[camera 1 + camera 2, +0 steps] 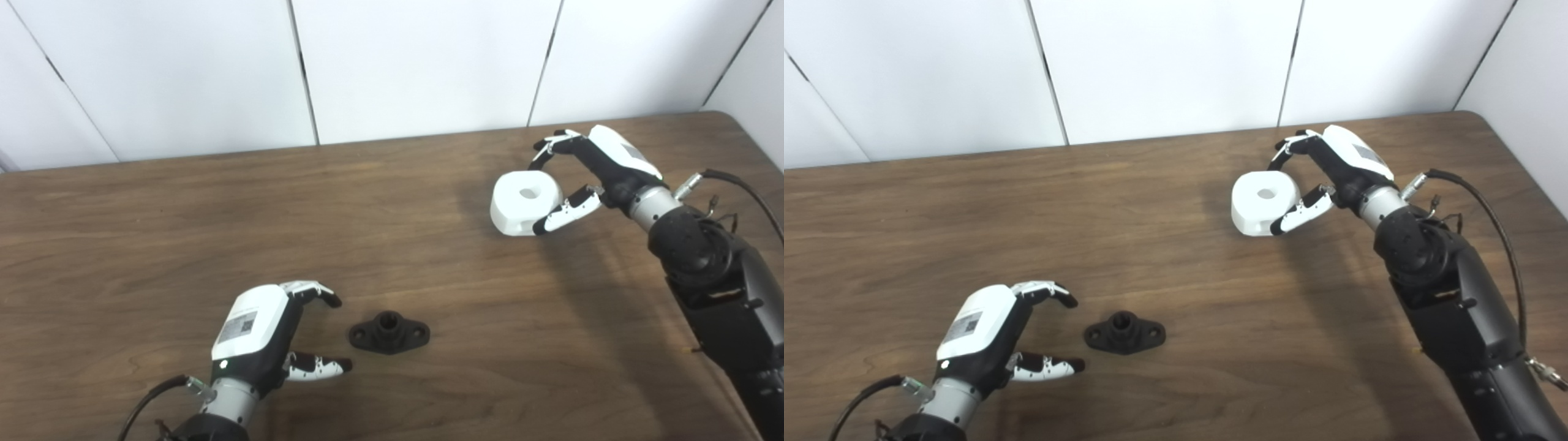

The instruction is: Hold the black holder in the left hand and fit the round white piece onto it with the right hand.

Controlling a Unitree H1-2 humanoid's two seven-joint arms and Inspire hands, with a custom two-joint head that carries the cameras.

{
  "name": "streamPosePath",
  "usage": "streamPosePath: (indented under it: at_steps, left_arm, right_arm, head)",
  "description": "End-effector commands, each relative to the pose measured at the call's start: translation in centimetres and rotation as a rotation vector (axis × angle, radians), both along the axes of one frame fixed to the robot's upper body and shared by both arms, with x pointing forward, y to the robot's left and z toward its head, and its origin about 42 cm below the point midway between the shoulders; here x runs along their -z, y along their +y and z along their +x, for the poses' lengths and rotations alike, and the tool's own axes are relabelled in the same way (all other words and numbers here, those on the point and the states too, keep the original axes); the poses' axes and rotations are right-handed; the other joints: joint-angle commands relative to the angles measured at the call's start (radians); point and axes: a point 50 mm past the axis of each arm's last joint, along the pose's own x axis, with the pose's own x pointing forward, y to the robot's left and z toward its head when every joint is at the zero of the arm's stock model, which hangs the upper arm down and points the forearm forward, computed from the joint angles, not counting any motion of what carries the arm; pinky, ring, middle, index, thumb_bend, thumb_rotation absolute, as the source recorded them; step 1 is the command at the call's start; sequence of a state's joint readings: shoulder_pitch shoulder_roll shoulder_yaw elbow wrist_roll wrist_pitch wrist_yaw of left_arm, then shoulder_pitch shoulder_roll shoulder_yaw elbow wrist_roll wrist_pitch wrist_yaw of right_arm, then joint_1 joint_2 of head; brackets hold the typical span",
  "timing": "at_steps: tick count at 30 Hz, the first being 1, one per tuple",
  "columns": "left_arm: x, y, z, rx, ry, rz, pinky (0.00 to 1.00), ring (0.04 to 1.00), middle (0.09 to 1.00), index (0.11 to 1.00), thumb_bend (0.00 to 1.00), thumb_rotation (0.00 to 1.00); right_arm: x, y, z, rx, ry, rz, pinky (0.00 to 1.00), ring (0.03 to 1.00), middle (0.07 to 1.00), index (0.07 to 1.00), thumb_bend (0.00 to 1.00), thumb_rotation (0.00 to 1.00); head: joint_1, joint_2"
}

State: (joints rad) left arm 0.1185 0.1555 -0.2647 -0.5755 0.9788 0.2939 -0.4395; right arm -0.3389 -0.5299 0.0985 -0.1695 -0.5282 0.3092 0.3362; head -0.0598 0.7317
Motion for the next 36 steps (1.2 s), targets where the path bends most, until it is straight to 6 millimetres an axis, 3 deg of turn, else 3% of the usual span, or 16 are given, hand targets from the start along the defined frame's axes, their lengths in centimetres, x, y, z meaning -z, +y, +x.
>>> streamPosePath:
  at_steps: [1,6,10,13,22,30,36]
  left_arm:
    - [-1.5,0.0,0.1,0.000,-0.066,-0.020,0.76,0.855,0.820,0.699,0.92,0.10]
    - [-1.5,0.0,0.1,0.014,-0.060,-0.063,0.76,0.860,0.825,0.686,0.91,0.09]
    - [-0.7,-0.4,0.2,0.043,-0.051,-0.117,0.93,0.934,0.873,0.686,0.89,0.08]
    - [0.0,-0.6,0.3,0.063,-0.042,-0.113,0.99,0.984,0.915,0.701,0.91,0.10]
    - [1.3,-0.9,0.5,0.097,-0.099,0.036,1.00,1.000,1.000,0.742,1.00,0.29]
    - [1.9,-1.0,0.5,0.091,-0.127,0.091,1.00,1.000,1.000,0.783,1.00,0.33]
    - [2.6,-1.1,0.6,0.086,-0.146,0.114,1.00,1.000,1.000,0.755,1.00,0.32]
  right_arm:
    - [-2.7,0.1,0.7,-0.013,-0.112,-0.014,0.88,0.948,0.830,0.484,0.52,0.13]
    - [-2.8,0.1,0.6,-0.011,-0.109,-0.007,0.90,0.959,0.836,0.484,0.52,0.13]
    - [-2.8,0.1,0.6,-0.014,-0.111,-0.008,0.90,0.957,0.835,0.484,0.52,0.13]
    - [-2.7,0.1,0.6,-0.014,-0.112,-0.011,0.89,0.956,0.834,0.484,0.52,0.13]
    - [-2.7,0.1,0.6,-0.012,-0.111,-0.007,0.88,0.953,0.834,0.484,0.52,0.13]
    - [-2.8,0.2,0.5,-0.011,-0.108,-0.011,0.89,0.955,0.836,0.484,0.52,0.13]
    - [-2.8,0.2,0.5,-0.012,-0.106,-0.014,0.89,0.954,0.835,0.484,0.52,0.13]
  head:
    - [-0.001,0.001]
    - [0.000,0.004]
    - [-0.002,0.006]
    - [-0.002,0.006]
    - [-0.003,0.007]
    - [-0.006,0.011]
    - [-0.006,0.013]
